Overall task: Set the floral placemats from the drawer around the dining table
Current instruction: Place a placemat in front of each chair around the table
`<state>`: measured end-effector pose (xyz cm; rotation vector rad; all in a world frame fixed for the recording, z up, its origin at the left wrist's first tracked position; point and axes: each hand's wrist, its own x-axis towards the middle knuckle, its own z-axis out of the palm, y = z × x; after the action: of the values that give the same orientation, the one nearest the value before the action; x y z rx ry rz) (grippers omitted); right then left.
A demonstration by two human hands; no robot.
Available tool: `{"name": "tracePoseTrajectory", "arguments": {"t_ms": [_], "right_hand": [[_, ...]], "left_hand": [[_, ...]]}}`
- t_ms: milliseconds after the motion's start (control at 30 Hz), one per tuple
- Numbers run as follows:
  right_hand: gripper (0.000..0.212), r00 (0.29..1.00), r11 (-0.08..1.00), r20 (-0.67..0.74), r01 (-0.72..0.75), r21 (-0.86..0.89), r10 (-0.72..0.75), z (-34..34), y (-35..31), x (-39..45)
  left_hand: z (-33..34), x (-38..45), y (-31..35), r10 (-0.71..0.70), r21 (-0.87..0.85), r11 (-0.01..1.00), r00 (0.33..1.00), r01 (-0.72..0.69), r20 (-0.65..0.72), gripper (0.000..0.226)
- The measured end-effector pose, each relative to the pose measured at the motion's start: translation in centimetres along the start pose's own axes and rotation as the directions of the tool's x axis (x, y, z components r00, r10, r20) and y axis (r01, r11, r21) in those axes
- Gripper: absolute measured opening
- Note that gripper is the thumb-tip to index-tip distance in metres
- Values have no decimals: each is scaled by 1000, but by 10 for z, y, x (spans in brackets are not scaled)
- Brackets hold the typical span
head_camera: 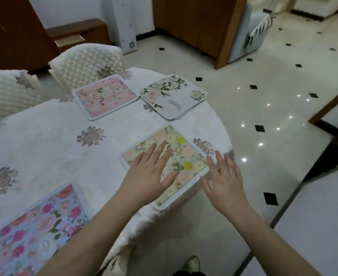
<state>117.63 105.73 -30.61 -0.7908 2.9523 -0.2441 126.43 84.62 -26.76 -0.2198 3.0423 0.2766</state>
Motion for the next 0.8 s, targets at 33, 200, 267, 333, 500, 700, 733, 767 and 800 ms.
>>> {"name": "tracePoseTrajectory", "arguments": {"t_ms": [33,200,267,333,500,700,733,767,800], "right_hand": [[74,1000,1000,3,-21,4,21,-2,13,6],[66,996,995,-18,-86,40,87,-20,73,30],[62,993,991,-16,-117,58,118,-28,92,37],[67,989,987,-22,-145,63,146,-37,108,43],[73,977,979,-66,-201,35,203,-60,143,53],[65,950,954,-95,-296,46,299,-77,189,69],[62,944,949,-92,-313,42,316,-80,197,73],[61,938,942,-87,-332,41,335,-82,205,76],[62,933,936,-82,-350,39,352,-84,212,80]], "left_hand": [[-5,12,6,6,-9,1000,1000,-6,-1,85],[-15,66,41,36,58,998,999,-36,6,86],[-19,86,60,62,65,996,998,-62,1,87],[-24,104,80,101,69,993,994,-99,-32,86],[-23,158,126,207,77,976,978,-203,-42,85],[-9,224,168,322,54,945,947,-321,-4,90],[-8,234,175,341,48,939,940,-341,-1,90],[-7,246,181,359,38,932,933,-359,3,90],[-7,257,186,377,32,926,926,-377,8,90]]}}
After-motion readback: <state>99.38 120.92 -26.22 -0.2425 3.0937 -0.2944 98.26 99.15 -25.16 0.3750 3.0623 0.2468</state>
